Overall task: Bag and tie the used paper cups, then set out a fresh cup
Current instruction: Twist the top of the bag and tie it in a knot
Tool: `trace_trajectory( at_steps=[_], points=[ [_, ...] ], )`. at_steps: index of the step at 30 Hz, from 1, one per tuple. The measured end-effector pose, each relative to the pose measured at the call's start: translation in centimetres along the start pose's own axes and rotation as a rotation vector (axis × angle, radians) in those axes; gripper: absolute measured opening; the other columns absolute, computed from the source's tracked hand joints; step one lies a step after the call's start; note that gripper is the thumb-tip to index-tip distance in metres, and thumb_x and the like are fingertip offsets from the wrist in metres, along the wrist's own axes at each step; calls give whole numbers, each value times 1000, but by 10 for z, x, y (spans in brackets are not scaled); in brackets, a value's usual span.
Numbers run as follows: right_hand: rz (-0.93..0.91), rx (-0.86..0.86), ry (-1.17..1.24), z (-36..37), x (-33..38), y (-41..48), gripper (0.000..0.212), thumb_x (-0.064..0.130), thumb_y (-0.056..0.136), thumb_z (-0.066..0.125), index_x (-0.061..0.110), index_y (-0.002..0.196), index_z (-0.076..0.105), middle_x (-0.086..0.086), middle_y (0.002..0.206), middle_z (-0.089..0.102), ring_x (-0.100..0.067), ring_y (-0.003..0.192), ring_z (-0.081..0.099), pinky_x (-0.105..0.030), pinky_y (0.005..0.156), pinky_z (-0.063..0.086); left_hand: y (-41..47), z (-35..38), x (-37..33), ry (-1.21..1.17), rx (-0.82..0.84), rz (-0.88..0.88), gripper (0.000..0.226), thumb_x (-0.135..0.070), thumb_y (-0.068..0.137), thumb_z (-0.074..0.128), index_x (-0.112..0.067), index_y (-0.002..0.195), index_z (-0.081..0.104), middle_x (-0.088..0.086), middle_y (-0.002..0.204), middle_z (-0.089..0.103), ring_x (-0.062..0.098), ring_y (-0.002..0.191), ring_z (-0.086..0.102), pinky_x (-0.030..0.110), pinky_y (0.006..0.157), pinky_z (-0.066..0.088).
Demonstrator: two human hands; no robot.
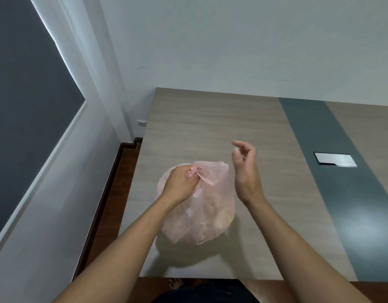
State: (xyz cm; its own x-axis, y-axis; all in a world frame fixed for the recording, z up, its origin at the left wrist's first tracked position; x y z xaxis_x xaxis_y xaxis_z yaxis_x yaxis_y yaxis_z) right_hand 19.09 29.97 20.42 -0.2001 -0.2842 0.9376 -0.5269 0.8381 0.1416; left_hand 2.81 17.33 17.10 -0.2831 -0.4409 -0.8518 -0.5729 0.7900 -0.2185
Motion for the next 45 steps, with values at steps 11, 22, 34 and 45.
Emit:
trace_trajectory(
  at_steps=[11,22,34,45],
  points=[
    [-212,469,-381,32,-9,-36,133,83,74,81,40,174,6,7,183,3,-9,170,2,-57,135,21,-8,-18,4,-137,62,-144,45,-36,108,51,2,85,63,8,73,52,19,67,44,35,65,35],
    [390,0,566,39,19,-7,61,54,116,41,6,98,74,-11,87,81,-31,78,80,-42,74,67,-17,-25,5,-644,368,-150,30,-29,109,70,-21,137,79,-6,67,26,12,54,14,28,51,8],
    [83,526,-205,35,22,-26,21,53,82,92,38,90,80,25,73,71,3,68,60,-20,66,47,-11,-17,-30,-1461,-5,-200,38,-39,120,44,-14,96,59,-7,59,31,10,47,36,24,51,44],
    [225,476,-69,28,41,-20,41,45,94,82,11,73,72,7,70,68,-6,60,57,-20,56,42,-47,-39,-26,-451,213,101,65,-64,101,57,-27,153,66,-18,147,72,-4,136,65,33,124,49]
  ],
)
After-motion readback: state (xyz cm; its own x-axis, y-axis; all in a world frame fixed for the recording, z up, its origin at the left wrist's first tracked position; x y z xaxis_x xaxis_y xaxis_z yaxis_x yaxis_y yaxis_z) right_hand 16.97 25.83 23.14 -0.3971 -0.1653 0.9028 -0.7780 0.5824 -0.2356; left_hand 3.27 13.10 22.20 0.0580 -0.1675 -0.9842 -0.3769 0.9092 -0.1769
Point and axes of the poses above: each hand's wrist, its own y-axis towards the middle knuckle, its own z-axis out of the palm, x = y × z, the point moved 2 cm from there along y, towards the middle knuckle
